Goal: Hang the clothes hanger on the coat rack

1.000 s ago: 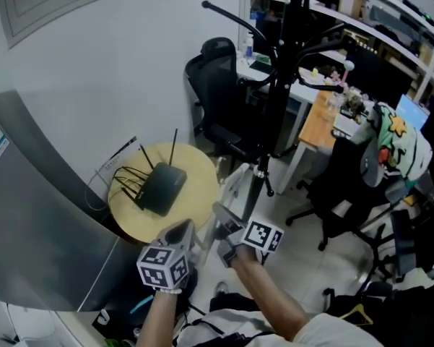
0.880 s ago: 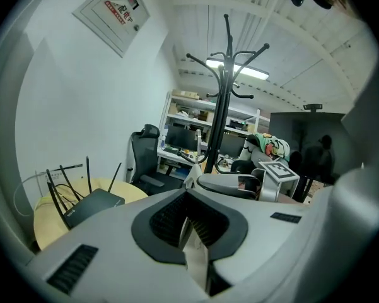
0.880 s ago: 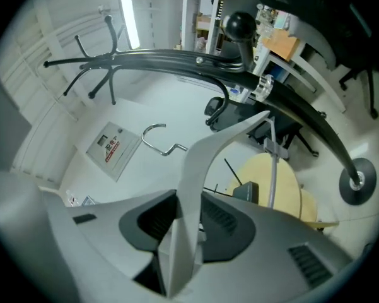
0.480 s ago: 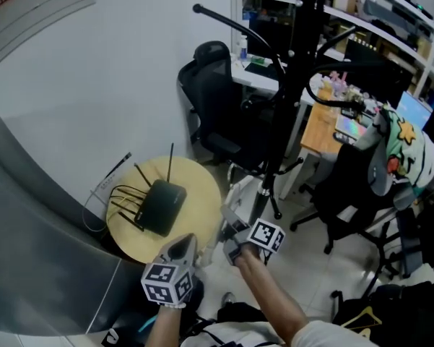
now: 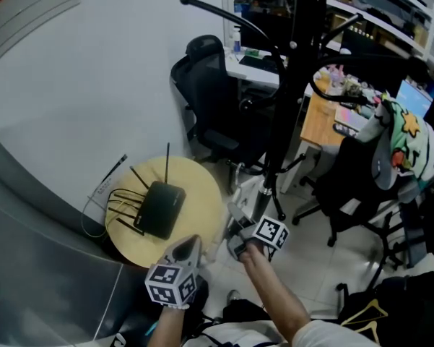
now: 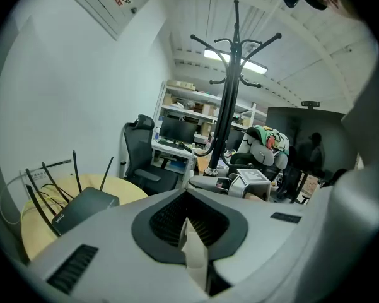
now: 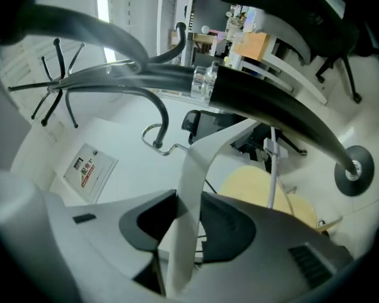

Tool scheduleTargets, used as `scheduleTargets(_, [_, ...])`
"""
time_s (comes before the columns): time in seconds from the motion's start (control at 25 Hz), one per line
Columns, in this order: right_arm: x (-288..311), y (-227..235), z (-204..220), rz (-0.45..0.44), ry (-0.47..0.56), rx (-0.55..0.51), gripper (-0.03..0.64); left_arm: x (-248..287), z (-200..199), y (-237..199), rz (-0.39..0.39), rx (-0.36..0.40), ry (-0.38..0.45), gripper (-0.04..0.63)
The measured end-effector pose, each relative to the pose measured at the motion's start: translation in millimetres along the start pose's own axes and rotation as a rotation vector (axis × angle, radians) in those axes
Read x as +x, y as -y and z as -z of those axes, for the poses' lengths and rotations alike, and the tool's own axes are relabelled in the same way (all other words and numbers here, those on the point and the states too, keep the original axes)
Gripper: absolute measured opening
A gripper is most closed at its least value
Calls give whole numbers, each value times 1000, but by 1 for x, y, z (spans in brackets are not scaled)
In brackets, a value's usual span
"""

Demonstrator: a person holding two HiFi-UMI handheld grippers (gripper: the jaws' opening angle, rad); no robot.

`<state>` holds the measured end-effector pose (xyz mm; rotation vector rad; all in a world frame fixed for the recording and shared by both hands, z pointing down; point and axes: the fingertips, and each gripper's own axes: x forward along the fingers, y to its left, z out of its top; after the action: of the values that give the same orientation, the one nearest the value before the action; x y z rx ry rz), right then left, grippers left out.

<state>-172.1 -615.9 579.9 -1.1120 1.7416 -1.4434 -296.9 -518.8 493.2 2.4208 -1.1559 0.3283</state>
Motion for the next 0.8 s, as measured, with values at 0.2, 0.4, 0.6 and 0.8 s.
scheduleTargets(0.2, [-6,13,-7,31,19,3,138,13,4,3,19,-8,-22,-6])
scheduleTargets(0.4, [-8,22,-13,12,53,5,138,27,5,10,26,-13,-42,-6])
scheduleTargets(0.6, [-15,32,-17,15,73,23,138,33,11,18,41,-22,-50,-6])
scheduleTargets(0.8, [-18,37,-17,3,71,29,137,36,15,17,36,-32,-51,-6])
